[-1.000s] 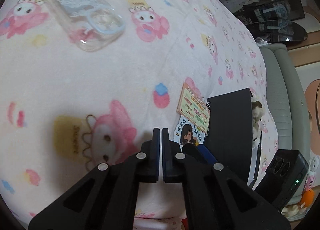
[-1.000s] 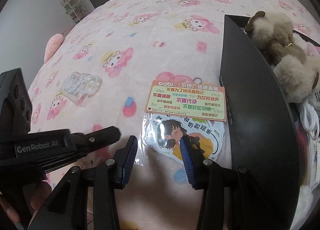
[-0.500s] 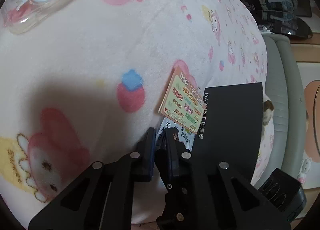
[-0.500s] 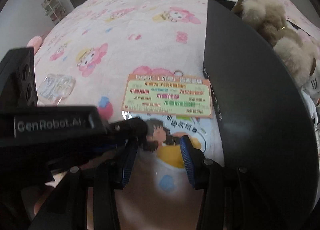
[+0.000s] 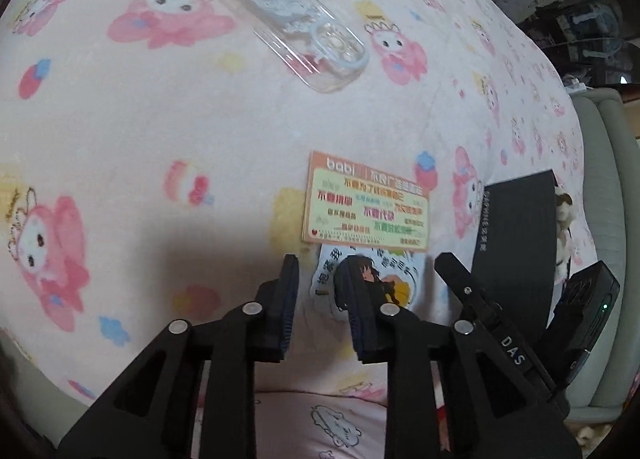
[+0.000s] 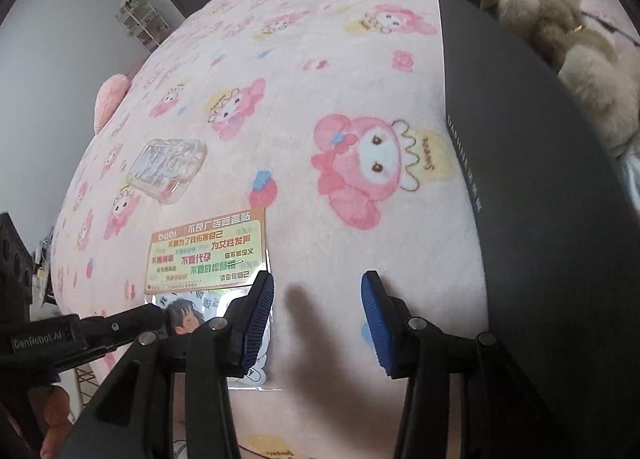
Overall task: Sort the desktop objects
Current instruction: 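Lift the babi card and carry it over the black box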
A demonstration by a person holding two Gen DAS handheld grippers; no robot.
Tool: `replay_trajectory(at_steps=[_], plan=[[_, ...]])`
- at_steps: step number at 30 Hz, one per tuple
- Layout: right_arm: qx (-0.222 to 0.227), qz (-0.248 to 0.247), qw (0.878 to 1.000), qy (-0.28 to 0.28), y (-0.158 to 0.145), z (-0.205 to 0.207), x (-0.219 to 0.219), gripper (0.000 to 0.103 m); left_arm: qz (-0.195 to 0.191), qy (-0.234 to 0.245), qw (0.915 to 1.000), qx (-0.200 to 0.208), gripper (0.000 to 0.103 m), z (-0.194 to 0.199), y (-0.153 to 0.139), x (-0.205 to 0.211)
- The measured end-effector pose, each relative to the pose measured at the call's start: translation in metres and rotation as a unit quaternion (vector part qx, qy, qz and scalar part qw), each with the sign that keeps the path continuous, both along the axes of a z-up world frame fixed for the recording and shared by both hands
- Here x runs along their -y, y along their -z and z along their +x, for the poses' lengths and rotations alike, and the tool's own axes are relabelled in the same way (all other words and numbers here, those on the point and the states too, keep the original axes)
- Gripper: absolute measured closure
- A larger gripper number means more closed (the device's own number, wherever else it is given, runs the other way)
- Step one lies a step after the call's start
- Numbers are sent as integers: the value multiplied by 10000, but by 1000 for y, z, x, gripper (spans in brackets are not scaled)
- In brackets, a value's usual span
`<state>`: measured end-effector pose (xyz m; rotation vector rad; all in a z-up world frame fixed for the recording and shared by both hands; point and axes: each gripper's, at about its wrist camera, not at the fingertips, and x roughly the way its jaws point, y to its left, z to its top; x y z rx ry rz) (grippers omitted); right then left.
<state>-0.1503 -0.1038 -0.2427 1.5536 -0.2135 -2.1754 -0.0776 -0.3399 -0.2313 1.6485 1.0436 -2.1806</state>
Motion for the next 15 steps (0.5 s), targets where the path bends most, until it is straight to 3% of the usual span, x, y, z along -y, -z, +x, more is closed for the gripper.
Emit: replay_trajectory(at_steps=[2,5,10,13,15], plan=[[207,-170,9996,-70,4,-5,1,60,-97,-163,9998,-1,71,2,4,4],[50,-165,9985,-525,3,-3,11,57,162,-157,9997,-42,69,-4,11,4],[139,11,9957,-911,14,4,27,56,161,36,9997,167,70,-6,16,-3],[178,-158,9929,-1168,15,15,36,55,178,216,9995,160,70,-8,11,-12],[260,-324,9909,-1280,15,18,40,64,186,241,9995,120,71,-3,5,-17]])
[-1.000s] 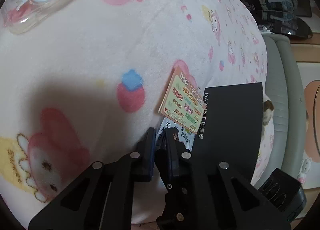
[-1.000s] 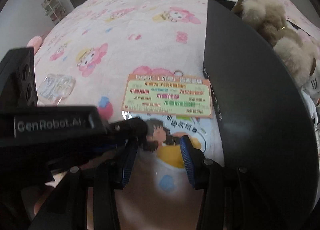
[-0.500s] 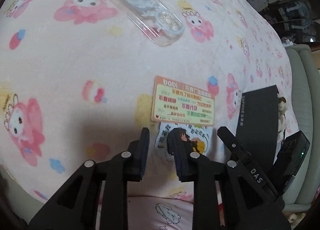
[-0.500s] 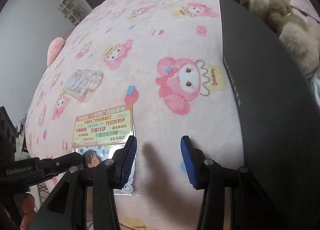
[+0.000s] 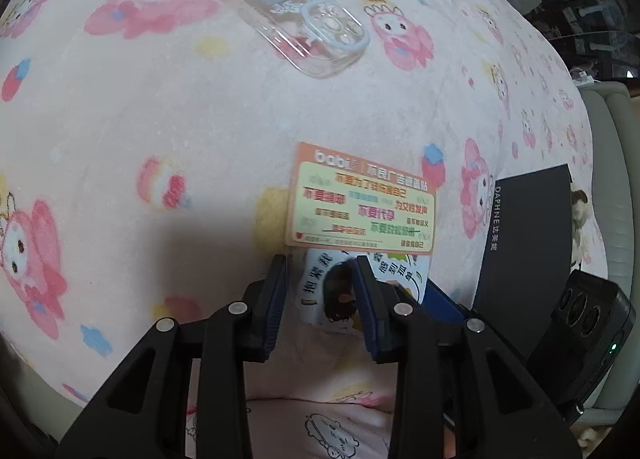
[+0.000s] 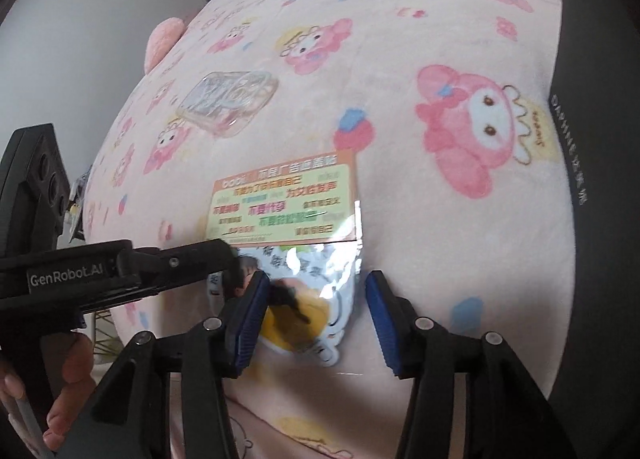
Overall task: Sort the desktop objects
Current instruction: 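Lift the babi card and carry it over the black box, then lower the babi card into the box onto the foil bag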
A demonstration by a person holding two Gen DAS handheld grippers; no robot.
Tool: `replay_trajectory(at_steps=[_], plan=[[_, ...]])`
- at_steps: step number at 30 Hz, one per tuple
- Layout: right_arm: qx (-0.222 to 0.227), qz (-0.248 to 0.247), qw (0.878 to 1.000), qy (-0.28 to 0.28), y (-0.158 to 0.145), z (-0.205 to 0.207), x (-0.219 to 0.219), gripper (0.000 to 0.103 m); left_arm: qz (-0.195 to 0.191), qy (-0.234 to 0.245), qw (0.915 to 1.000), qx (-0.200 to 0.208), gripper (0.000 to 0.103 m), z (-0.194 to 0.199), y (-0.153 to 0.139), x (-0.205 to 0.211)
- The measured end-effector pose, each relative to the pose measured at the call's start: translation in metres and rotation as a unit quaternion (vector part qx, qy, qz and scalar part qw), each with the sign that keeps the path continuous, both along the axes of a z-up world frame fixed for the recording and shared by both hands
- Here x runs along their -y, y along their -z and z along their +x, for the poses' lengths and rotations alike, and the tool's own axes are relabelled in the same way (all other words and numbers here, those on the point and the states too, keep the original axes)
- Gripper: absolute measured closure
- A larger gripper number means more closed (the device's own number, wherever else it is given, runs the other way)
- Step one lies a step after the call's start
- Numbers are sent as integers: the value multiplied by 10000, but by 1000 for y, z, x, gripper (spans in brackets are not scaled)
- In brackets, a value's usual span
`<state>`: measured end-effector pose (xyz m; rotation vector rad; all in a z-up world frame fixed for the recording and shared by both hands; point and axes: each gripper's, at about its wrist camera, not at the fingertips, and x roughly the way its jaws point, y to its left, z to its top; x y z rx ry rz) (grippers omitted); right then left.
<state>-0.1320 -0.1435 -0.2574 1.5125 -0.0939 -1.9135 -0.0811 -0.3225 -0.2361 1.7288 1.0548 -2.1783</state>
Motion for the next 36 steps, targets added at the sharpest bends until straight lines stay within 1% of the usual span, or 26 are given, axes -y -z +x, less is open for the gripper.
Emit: replay_trajectory(at_steps=[1,2,3,6,9,11,13,15,17,19,21,23,25,26,27,28,29,30,32,33,35,36], plan=[[-14,14,9999,100,-3,0,-2,70,5,-9,10000,-57,72,4,-5,-3],[-27,21,9998,176,-7,0,-6,78,-30,38,9999,-103,72,7,-11,-8],[-56,-68,9998,179,-14,1,-10,79,-73,84,9998,-154,74,10,-17,-13],[-271,-235,9993,105,-43,7,-22,80,-9,204,9990,-407,75,22,-42,-28],[-614,-355,9974,109,-81,17,-42,80,-44,424,9963,-751,75,30,-78,-51],[-835,-451,9954,117,-107,23,-62,80,-107,618,9929,-1015,75,29,-103,-70],[-1031,-401,9937,180,-127,26,-83,80,-190,831,9888,-1223,73,21,-125,-93],[-1129,-375,9926,248,-141,25,-105,79,-371,1113,9841,-1333,72,7,-143,-119],[-1267,-364,9908,312,-155,21,-130,79,-417,1404,9793,-1399,72,-12,-151,-147],[-1491,-284,9875,418,-166,15,-157,79,-296,1627,9751,-1476,72,-27,-153,-175],[-1591,-196,9854,575,-170,8,-187,79,-96,1832,9708,-1545,72,-42,-149,-203],[-1664,-114,9830,771,-168,4,-221,79,86,2008,9663,-1610,72,-58,-140,-229],[-1785,-189,9797,894,-158,7,-256,79,125,2140,9639,-1579,72,-74,-129,-255],[-1687,-223,9803,1007,-148,6,-270,78,80,2179,9643,-1504,72,-80,-124,-266],[-1481,-238,9825,1108,-138,1,-282,78,18,2206,9650,-1418,72,-87,-119,-276],[-1336,-240,9839,1159,-130,-6,-290,78,41,2254,9650,-1337,72,-93,-113,-285],[-1330,-170,9834,1218,-126,-13,-295,78,122,2321,9644,-1265,72,-98,-107,-294],[-1425,-27,9814,1283,-126,-17,-300,78,171,2383,9637,-1188,72,-101,-101,-303],[-1710,242,9749,1408,-126,-22,-308,78,111,2530,9617,-1049,72,-105,-90,-320],[-1651,173,9745,1512,-122,-24,-316,78,50,2589,9611,-959,72,-108,-84,-327],[-1292,10,9763,1735,-108,-30,-331,78,-16,2714,9593,-780,72,-114,-74,-338],[-1105,113,9776,1786,-99,-34,-334,78,-74,2766,9585,-690,72,-117,-70,-341]])
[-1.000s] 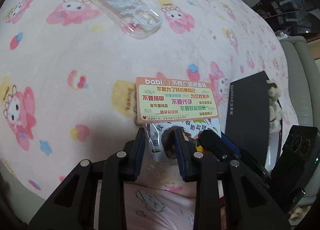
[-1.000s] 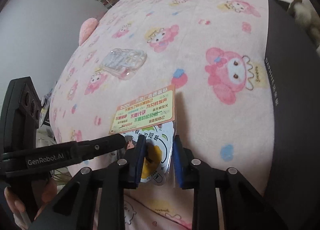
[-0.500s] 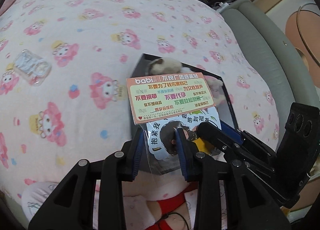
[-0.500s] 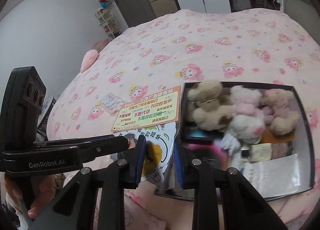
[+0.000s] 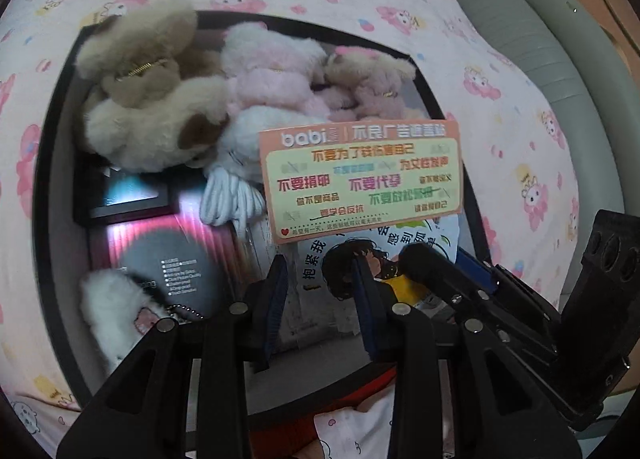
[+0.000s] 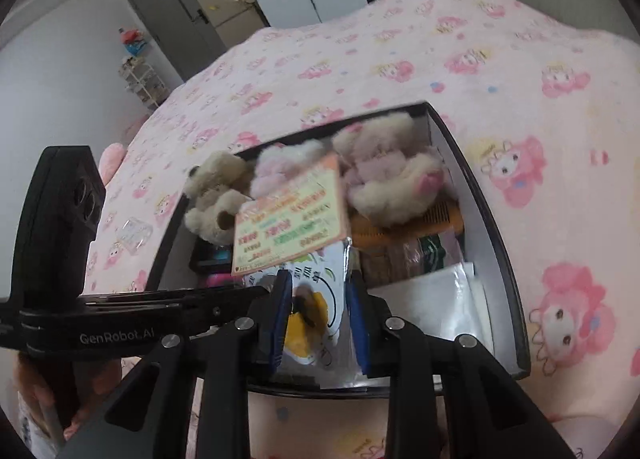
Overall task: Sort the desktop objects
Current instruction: 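Lower the babi card into the box onto the foil bag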
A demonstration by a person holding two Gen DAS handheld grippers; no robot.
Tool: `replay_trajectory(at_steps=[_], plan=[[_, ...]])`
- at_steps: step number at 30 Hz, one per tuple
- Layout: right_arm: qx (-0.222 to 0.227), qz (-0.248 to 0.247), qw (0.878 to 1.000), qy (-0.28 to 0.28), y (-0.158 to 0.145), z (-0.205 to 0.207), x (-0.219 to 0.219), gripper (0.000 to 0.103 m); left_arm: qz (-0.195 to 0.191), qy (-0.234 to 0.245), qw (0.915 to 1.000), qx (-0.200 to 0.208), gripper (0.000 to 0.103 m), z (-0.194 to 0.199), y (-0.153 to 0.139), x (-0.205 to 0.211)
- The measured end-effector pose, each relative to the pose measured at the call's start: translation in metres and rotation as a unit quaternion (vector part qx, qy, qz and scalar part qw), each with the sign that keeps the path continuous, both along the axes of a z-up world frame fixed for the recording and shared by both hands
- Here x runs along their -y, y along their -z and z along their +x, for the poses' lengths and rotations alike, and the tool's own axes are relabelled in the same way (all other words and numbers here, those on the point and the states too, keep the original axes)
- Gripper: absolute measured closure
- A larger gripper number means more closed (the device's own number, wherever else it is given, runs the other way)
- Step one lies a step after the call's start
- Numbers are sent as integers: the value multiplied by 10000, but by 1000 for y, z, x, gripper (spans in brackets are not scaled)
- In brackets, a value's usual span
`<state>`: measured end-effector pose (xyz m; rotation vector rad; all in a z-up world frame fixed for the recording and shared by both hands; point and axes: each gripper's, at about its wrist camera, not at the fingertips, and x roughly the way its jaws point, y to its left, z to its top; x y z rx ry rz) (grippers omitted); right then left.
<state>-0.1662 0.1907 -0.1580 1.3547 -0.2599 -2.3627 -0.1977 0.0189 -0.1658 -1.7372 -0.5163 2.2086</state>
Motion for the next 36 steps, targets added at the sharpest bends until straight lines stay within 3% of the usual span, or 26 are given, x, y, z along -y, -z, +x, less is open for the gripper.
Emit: replay_trajectory(at_steps=[2,8,12,16,19,22,28,32,36], plan=[[336,270,9991,33,13,-4,0,78,-143,45,9999,9,72,-3,1,-1],[-468,846,9939,523,-4,4,-7,78,-155,-453,9988,-83,72,2,5,16],[-336,729,9950,597,-1,-3,-11,78,-18,-705,9975,98,72,1,15,12],[-366,790,9937,710,-2,0,-15,78,281,-251,9993,87,72,6,13,-12],[-407,700,9931,848,-5,2,-21,78,241,-633,9977,-38,72,13,3,3],[-299,428,9973,513,-3,0,-14,78,103,-1001,9948,-179,72,18,-4,18],[-214,723,9942,762,2,-2,-12,78,366,-917,9950,141,72,5,13,1],[-160,659,9939,873,2,-1,-20,78,382,-830,9957,168,72,-2,16,-23],[-226,750,9921,981,-1,-2,-22,78,651,-620,9956,252,76,-8,17,-31]])
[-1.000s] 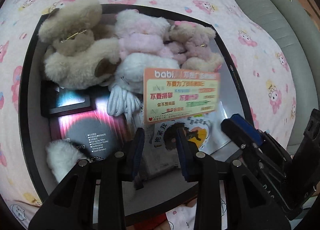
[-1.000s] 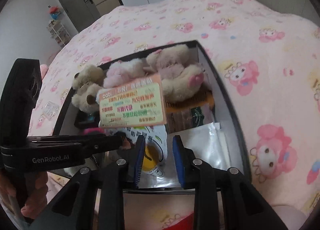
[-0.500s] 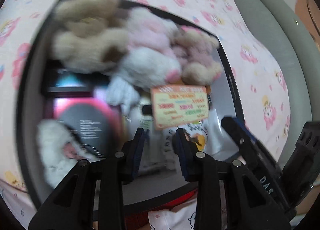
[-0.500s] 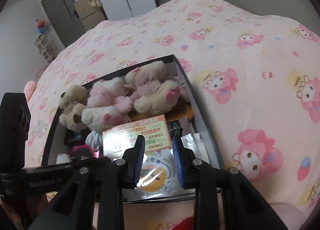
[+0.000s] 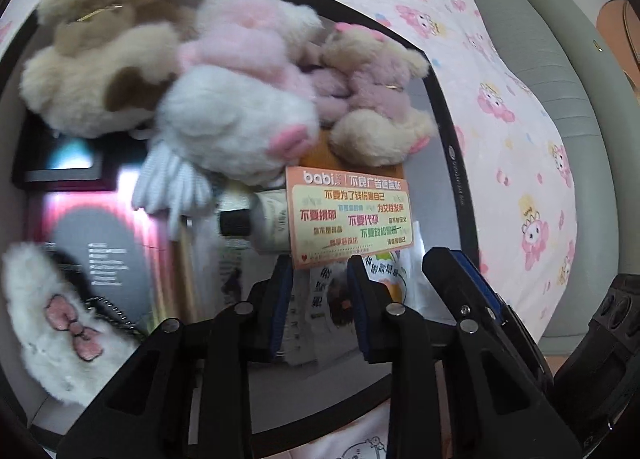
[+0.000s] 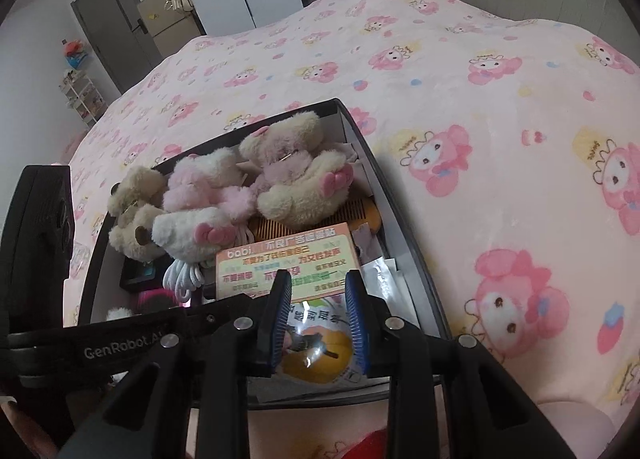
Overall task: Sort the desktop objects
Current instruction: 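Lower the babi card into the box onto the foil bag, then open both grippers to release the babi card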
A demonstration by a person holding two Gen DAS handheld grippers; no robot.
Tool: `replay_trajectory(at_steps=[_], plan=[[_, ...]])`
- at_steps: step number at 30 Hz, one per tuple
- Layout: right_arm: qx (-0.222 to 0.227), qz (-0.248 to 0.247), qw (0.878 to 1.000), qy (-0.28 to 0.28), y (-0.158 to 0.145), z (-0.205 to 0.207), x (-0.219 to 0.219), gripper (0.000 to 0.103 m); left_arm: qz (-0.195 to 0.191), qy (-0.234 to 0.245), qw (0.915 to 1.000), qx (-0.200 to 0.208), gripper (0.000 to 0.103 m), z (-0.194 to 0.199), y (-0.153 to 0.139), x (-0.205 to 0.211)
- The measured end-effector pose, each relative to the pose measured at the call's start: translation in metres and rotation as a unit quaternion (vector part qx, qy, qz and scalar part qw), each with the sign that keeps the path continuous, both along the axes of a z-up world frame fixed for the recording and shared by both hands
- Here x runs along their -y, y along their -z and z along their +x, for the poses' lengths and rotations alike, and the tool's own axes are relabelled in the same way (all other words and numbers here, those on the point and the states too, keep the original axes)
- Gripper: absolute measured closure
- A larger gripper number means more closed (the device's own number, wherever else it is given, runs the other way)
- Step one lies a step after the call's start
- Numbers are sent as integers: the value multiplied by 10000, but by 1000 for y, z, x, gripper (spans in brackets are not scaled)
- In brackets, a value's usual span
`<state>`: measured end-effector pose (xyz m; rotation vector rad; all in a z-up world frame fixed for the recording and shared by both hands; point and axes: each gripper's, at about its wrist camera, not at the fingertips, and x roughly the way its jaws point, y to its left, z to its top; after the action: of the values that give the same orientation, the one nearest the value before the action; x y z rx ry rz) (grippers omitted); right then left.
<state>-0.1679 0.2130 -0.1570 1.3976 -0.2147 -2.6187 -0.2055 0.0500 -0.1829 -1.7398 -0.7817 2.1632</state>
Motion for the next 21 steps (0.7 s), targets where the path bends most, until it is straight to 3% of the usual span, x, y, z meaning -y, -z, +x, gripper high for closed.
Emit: replay_trajectory(at_steps=[4,8,12,17,21], plan=[[119,-236,9996,-124,2,-3,-3,78,36,-232,9996,-128,76,11,-7,19],[191,-337,9954,-878,4,1,22,77,-215,-300,9990,-256,75,25,-14,35],[498,-13,9893,-1371,19,0,53,74,-435,-321,9980,-321,73,35,-12,45],[581,807,9907,-926,33,-7,55,74,-302,-384,9985,-256,73,42,-6,55],[486,860,9936,-557,28,-7,41,74,-95,-363,9988,-320,73,36,-6,44]])
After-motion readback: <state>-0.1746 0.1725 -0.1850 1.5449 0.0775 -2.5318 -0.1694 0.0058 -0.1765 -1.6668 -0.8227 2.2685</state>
